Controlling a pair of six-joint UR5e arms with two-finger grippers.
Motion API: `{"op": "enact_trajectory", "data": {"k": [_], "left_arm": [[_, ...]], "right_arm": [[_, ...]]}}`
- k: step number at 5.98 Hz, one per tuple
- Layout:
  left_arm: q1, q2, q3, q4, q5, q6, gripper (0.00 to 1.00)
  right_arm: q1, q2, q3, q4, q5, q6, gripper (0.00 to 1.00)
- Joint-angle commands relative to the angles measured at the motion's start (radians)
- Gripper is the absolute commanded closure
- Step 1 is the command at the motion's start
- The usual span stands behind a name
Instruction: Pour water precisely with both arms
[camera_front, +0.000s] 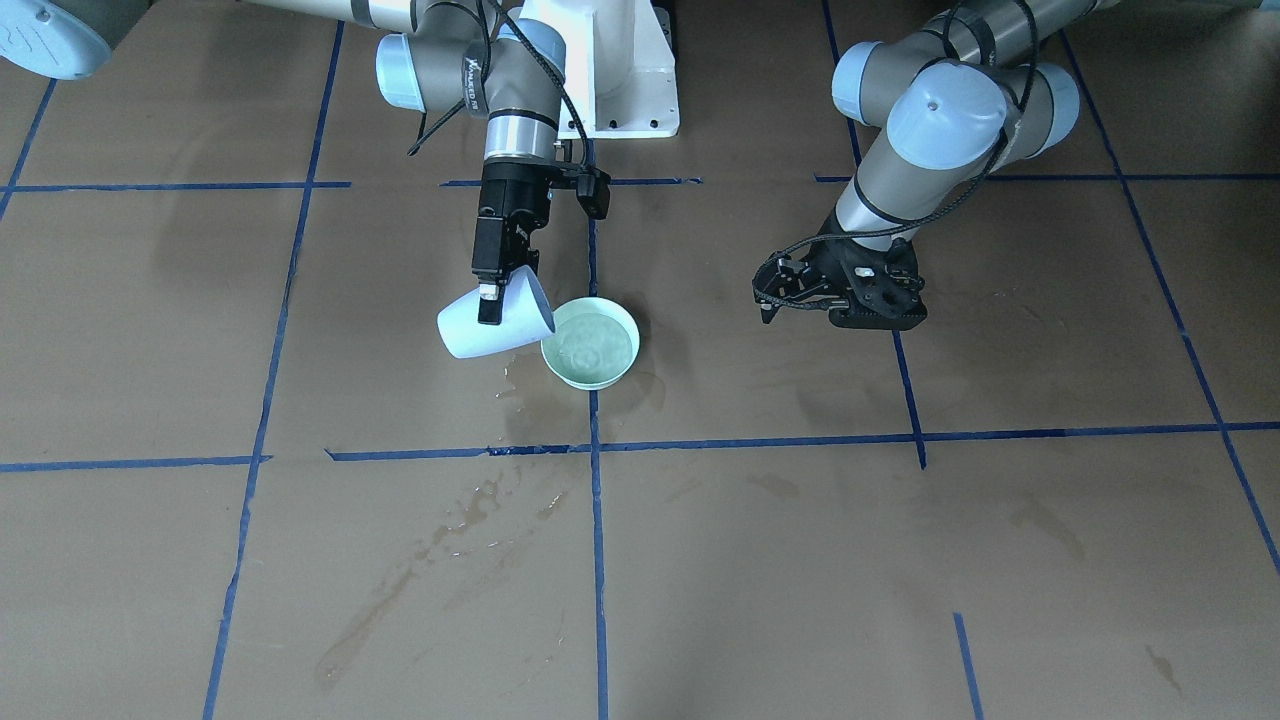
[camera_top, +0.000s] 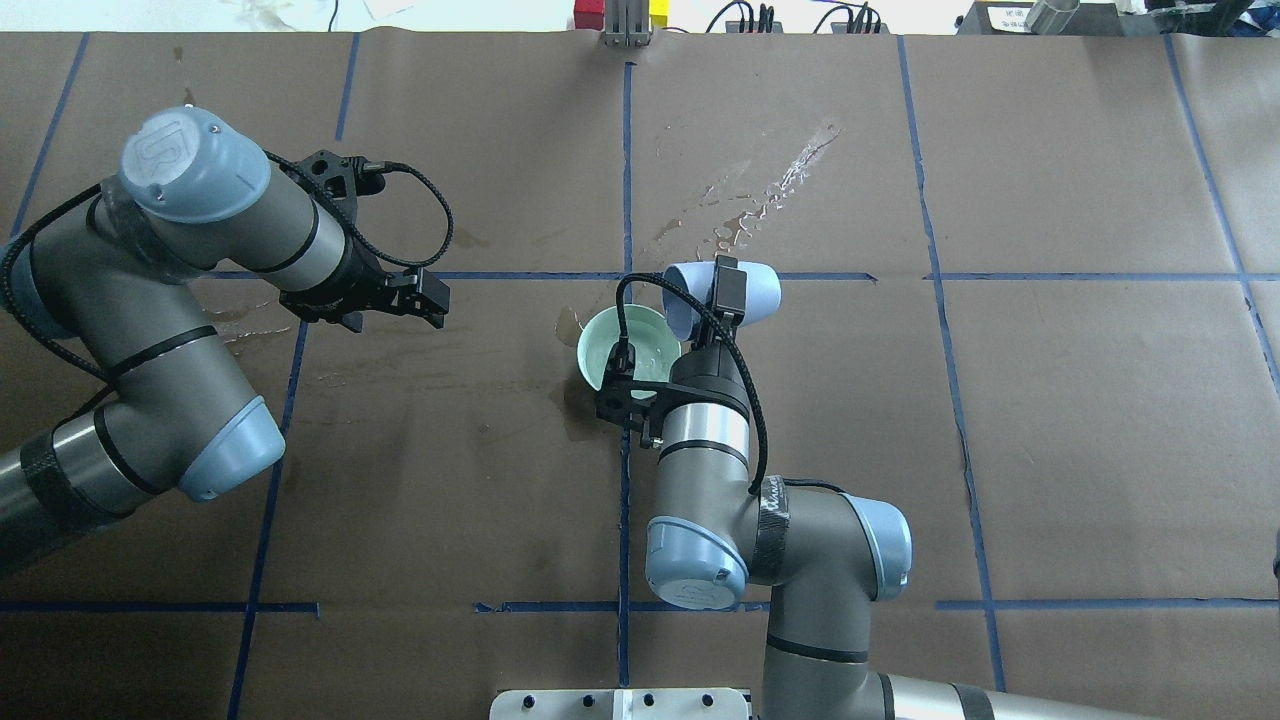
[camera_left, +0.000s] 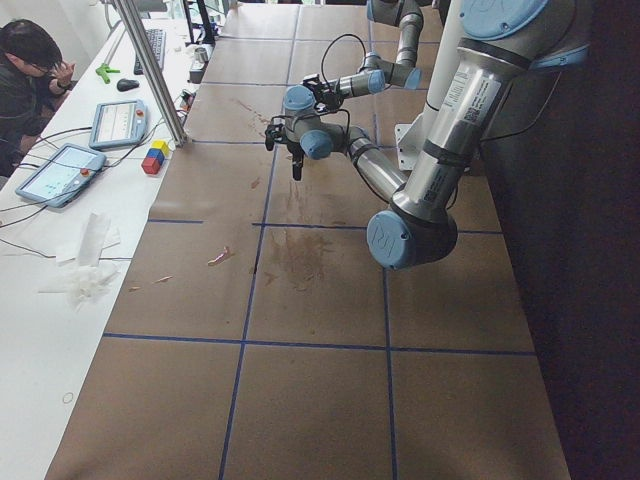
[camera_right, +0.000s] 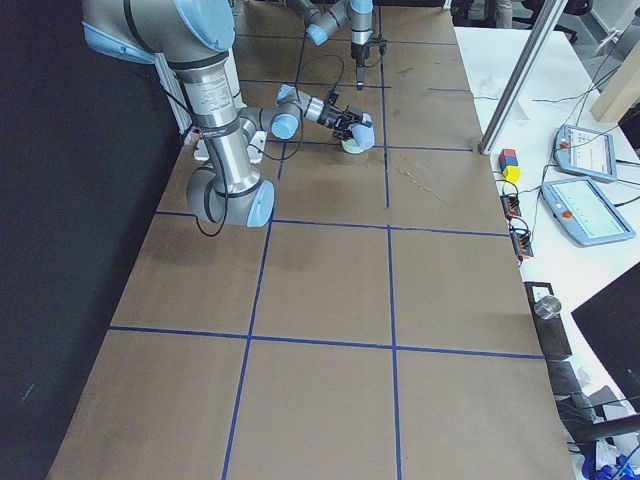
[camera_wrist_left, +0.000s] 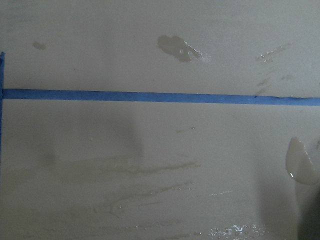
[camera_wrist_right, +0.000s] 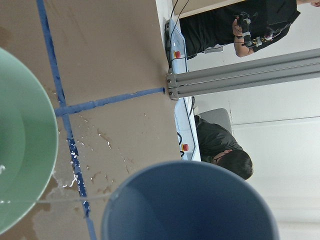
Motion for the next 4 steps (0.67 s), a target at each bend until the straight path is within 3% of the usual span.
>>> {"op": "enact_trajectory", "data": {"k": [1, 3, 4], "left_arm": [[-0.001, -0.001, 0.0, 0.0, 0.001, -0.006, 0.0], [0.0, -0.001, 0.0, 0.0, 0.002, -0.008, 0.0], [0.0, -0.001, 0.0, 0.0, 0.002, -0.008, 0.0]], "right_arm": [[0.004, 0.008, 0.008, 0.011, 0.008, 0.064, 1.0], [0.018, 0.008, 0.008, 0.145, 0.085, 0.191, 1.0], [0.045, 0.005, 0.011, 0.224, 0.175, 0.307, 1.0]]}}
